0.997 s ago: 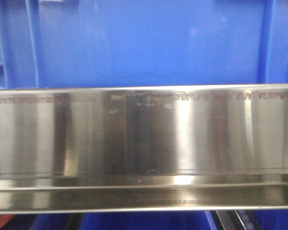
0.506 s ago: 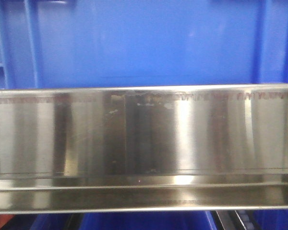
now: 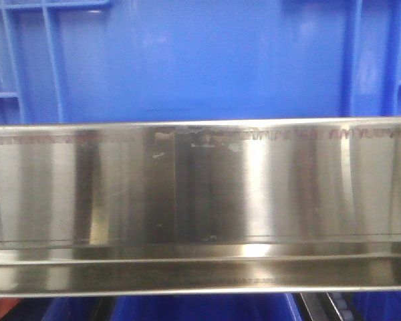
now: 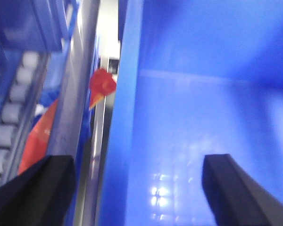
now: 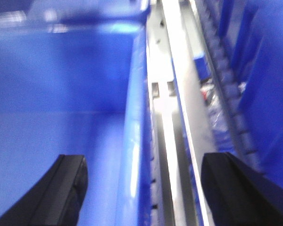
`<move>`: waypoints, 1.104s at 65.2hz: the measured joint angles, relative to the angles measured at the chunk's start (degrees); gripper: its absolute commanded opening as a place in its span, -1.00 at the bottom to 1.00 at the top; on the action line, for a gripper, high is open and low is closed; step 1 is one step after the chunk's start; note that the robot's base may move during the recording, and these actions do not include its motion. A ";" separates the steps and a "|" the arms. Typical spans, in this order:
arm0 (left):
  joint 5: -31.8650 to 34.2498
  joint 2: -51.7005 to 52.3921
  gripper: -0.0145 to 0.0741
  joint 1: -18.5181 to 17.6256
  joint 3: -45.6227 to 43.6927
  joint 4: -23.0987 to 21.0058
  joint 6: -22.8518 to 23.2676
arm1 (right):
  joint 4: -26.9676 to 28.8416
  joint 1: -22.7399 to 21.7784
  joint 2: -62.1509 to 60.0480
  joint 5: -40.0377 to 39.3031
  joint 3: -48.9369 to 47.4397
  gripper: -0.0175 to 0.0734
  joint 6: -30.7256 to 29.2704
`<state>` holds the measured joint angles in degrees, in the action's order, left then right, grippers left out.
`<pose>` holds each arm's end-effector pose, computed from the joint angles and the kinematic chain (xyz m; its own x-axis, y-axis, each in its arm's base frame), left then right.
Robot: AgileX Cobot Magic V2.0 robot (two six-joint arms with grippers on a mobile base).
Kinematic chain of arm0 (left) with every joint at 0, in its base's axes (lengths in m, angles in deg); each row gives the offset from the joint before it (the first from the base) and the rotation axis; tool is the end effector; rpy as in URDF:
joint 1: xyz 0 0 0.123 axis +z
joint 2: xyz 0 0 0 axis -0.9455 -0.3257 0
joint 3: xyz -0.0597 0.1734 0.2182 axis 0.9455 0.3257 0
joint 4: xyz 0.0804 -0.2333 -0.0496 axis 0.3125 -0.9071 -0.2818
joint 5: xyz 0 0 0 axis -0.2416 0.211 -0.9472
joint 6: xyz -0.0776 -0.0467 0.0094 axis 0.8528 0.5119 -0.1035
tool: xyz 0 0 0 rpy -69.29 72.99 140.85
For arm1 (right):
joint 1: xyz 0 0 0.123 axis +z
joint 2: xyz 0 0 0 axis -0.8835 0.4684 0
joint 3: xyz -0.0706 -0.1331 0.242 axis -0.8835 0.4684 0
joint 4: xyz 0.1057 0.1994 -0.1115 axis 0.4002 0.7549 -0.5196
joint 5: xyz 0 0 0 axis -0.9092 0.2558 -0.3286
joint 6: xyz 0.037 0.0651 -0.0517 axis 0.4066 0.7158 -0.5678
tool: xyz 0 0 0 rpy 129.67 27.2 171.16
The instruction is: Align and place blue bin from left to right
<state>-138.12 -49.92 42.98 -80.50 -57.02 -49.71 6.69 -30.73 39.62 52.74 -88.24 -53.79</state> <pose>0.3243 -0.1372 0.4301 -0.6185 -0.1256 -0.7757 -0.0544 0.9916 -0.1171 0.3020 0.1596 0.4466 -0.6055 -0.0352 -0.7951 -0.1834 0.9783 0.0964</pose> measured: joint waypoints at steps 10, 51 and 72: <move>-0.70 0.49 -0.92 0.00 -2.10 0.15 -0.99 | -0.09 1.09 -0.37 1.40 -1.22 -0.44 -1.26; 5.91 10.39 -0.92 0.00 3.88 -2.35 -1.60 | 0.13 1.41 -10.86 -1.77 5.09 -0.79 -3.10; 29.72 23.75 -0.92 0.00 26.29 -3.07 -1.69 | 0.13 1.41 -26.34 -22.73 27.87 -0.79 -7.19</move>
<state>-108.40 -26.18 42.98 -54.20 -60.10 -51.41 6.81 -29.32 13.29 30.01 -60.36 -60.98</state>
